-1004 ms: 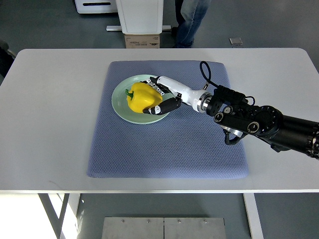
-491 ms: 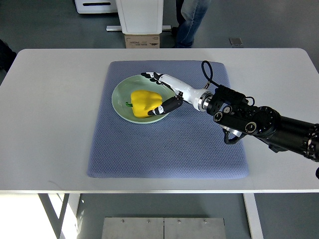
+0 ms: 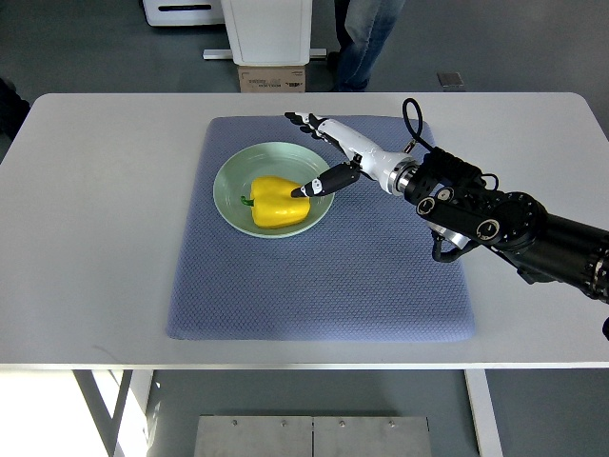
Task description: Place yellow pepper on plate with right hand
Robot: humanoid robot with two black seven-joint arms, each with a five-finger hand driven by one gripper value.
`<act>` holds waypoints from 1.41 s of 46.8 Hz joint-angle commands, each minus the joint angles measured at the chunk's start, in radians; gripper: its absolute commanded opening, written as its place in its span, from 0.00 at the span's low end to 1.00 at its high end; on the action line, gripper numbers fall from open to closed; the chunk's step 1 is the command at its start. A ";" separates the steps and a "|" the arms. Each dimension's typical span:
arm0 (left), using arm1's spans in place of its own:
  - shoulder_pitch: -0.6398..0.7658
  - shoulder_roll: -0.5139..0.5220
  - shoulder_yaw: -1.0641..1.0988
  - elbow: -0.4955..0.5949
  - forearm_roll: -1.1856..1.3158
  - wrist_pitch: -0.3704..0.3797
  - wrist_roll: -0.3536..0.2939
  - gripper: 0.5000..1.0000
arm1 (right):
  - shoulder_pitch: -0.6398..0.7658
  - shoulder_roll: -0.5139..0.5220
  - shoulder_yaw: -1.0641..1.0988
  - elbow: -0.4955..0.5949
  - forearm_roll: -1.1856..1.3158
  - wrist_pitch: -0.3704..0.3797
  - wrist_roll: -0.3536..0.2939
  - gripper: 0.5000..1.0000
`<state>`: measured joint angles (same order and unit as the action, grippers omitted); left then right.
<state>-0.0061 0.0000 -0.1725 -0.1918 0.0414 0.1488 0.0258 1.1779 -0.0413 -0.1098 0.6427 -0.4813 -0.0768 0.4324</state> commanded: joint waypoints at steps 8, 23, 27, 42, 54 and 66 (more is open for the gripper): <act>0.000 0.000 0.001 0.000 0.000 0.000 0.000 1.00 | -0.087 -0.002 0.179 -0.051 0.058 0.000 0.002 1.00; 0.000 0.000 -0.001 0.000 0.000 0.000 0.000 1.00 | -0.169 -0.006 0.328 -0.126 0.098 -0.001 0.012 1.00; 0.000 0.000 -0.001 0.000 0.000 0.000 0.000 1.00 | -0.187 -0.008 0.381 -0.143 0.122 -0.003 0.022 1.00; 0.000 0.000 0.001 0.000 0.000 0.000 0.000 1.00 | -0.256 -0.031 0.575 -0.149 0.319 0.012 0.019 1.00; 0.000 0.000 0.001 0.000 0.000 0.000 0.000 1.00 | -0.323 -0.042 0.637 -0.147 0.395 0.014 0.019 1.00; 0.000 0.000 0.001 0.000 0.000 0.000 0.000 1.00 | -0.350 -0.045 0.702 -0.147 0.395 0.017 0.019 1.00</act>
<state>-0.0061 0.0000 -0.1724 -0.1918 0.0414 0.1488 0.0262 0.8304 -0.0846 0.5856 0.4953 -0.0857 -0.0598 0.4507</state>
